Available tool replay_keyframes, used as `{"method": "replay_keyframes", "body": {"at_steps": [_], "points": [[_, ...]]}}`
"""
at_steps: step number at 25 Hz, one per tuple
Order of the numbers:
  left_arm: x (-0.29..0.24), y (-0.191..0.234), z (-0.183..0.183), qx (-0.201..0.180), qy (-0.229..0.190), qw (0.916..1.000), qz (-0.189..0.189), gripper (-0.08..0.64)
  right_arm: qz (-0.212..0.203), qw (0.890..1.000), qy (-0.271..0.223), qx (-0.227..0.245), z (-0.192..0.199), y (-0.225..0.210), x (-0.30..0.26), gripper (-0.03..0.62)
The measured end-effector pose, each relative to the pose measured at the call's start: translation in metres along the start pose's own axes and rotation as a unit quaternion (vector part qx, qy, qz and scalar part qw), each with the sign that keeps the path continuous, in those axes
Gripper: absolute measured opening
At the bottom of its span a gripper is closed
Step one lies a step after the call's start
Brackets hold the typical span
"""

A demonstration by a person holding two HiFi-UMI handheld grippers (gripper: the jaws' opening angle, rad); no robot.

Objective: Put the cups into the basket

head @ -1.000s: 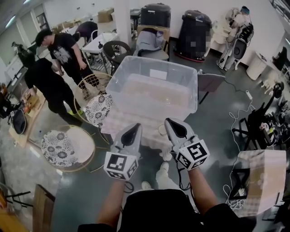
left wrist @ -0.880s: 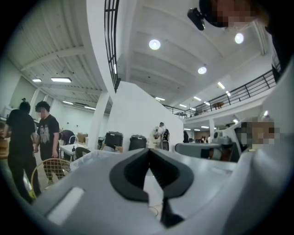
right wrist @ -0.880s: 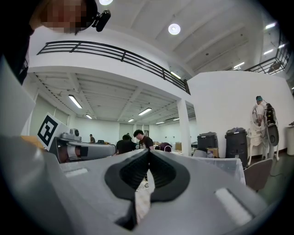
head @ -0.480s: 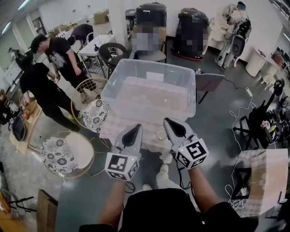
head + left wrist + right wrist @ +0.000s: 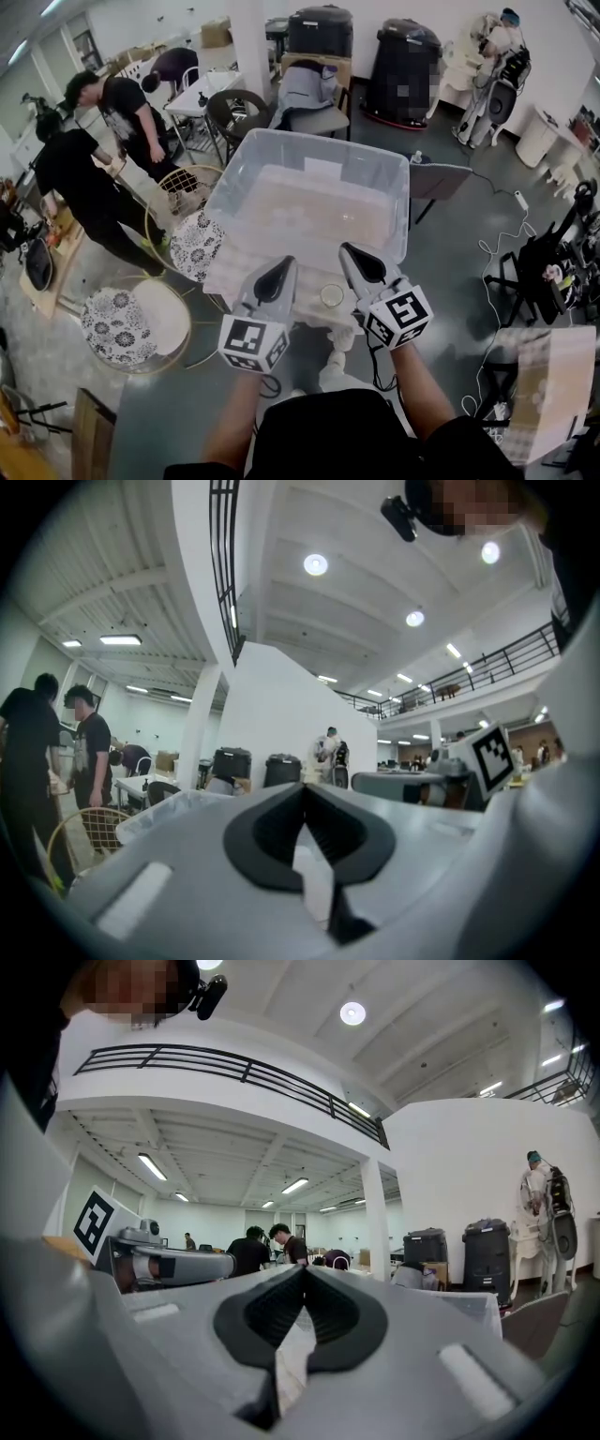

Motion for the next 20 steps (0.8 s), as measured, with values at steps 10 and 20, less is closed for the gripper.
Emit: {"method": "replay_keyframes", "body": {"at_steps": [10,20], "points": [[-0.044,0.013,-0.002,-0.005,0.007,0.9997,-0.023,0.005,-0.027,1.0,-0.005,-0.011,-0.001,-0.036,-0.032,0.002],[-0.07,0.014,-0.002,-0.012,0.011,0.9986,-0.051,0.005,-0.044,0.999,-0.014,-0.023,-0.001,-0.069,-0.046,0.002]]}}
Point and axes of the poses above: the fingertips, and each gripper's own axes: x backward along the fingers, y to its left, z out of its underside, the point moved 1 cm from there along x, backward along the fingers, and after that the axes turned 8 degrees about z, right-handed, at the moved point
